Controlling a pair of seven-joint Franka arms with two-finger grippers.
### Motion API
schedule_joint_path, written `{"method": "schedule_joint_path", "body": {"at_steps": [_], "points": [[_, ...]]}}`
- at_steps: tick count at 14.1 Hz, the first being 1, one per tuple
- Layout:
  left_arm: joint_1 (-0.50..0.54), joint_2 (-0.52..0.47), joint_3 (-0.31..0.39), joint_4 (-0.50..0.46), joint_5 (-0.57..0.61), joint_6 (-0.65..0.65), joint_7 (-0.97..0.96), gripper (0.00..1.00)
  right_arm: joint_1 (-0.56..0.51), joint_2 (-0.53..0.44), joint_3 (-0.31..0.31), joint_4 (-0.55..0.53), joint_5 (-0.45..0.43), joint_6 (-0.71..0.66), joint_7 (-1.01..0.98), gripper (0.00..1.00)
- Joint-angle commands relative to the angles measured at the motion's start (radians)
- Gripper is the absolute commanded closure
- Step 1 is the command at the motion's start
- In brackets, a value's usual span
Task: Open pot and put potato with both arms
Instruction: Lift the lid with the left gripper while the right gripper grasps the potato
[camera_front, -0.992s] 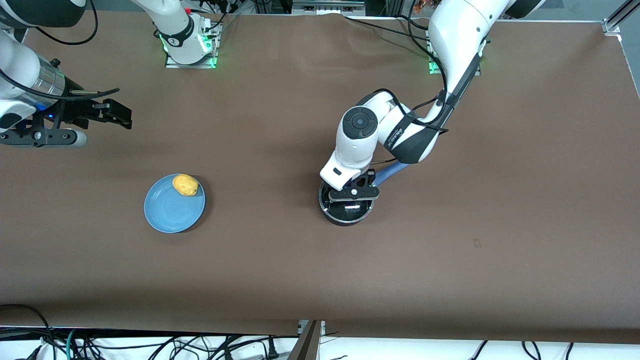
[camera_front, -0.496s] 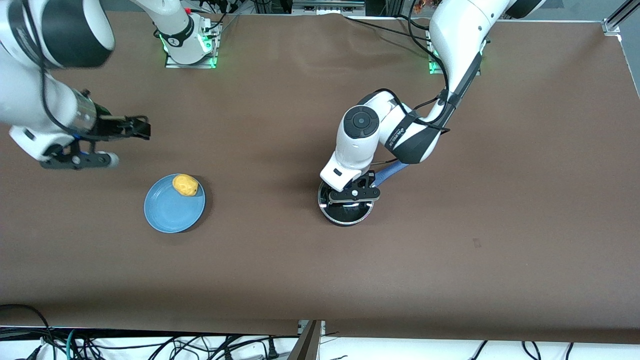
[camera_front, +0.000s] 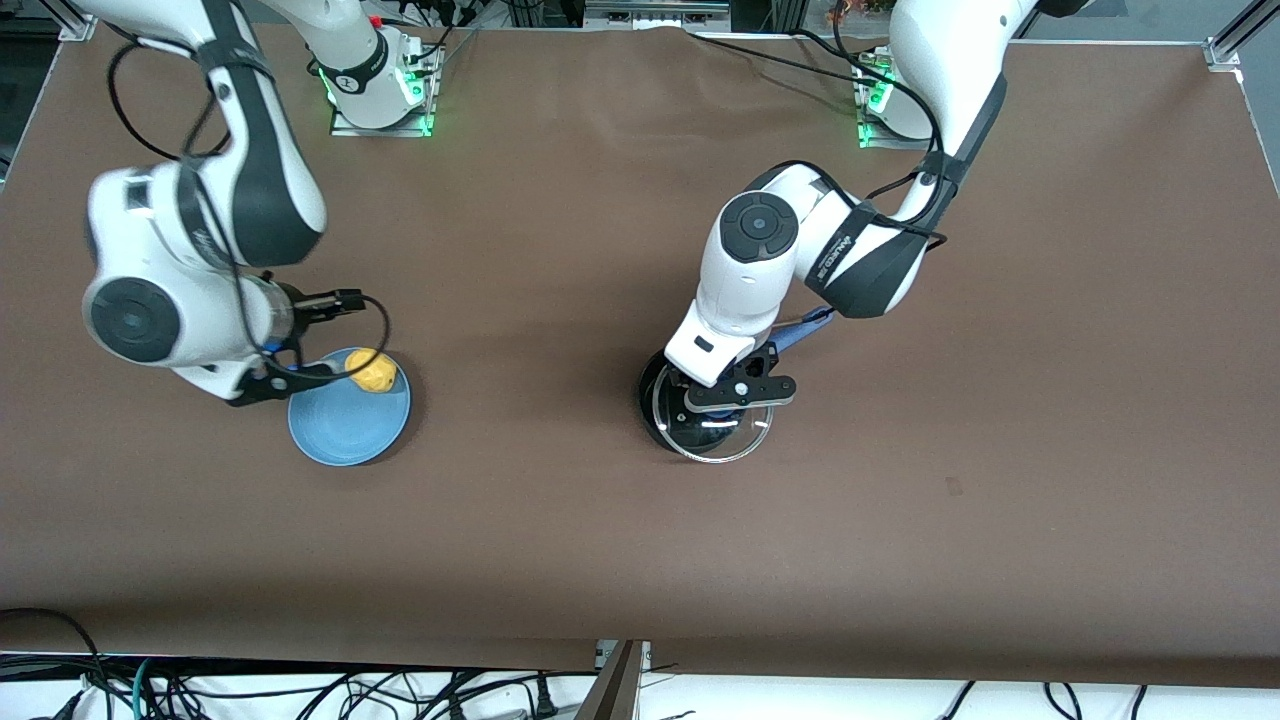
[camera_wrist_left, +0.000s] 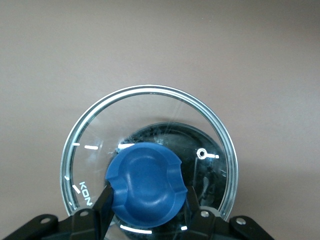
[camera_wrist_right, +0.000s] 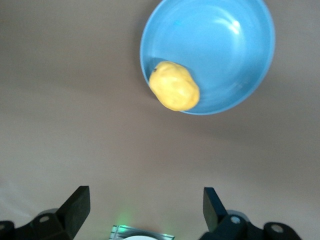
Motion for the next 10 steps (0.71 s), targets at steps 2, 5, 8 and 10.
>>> {"method": "schedule_joint_path", "body": {"at_steps": [2, 5, 8, 10], "points": [[0.148, -0.127, -0.001, -0.132, -0.037, -0.005, 0.302, 0.55, -0.012, -0.059, -0.011, -0.208, 0.019, 0.184, -0.228, 0.00], [0.286, -0.205, 0.016, -0.230, -0.100, 0.031, 0.630, 0.55, -0.018, -0.057, -0.032, -0.322, 0.019, 0.371, -0.306, 0.00], [0.334, -0.288, 0.135, -0.382, -0.202, 0.117, 0.940, 0.55, -0.018, -0.001, -0.032, -0.333, 0.021, 0.473, -0.311, 0.00], [0.342, -0.320, 0.239, -0.469, -0.287, 0.182, 1.181, 0.55, -0.019, 0.006, -0.031, -0.390, 0.022, 0.568, -0.309, 0.00]]}}
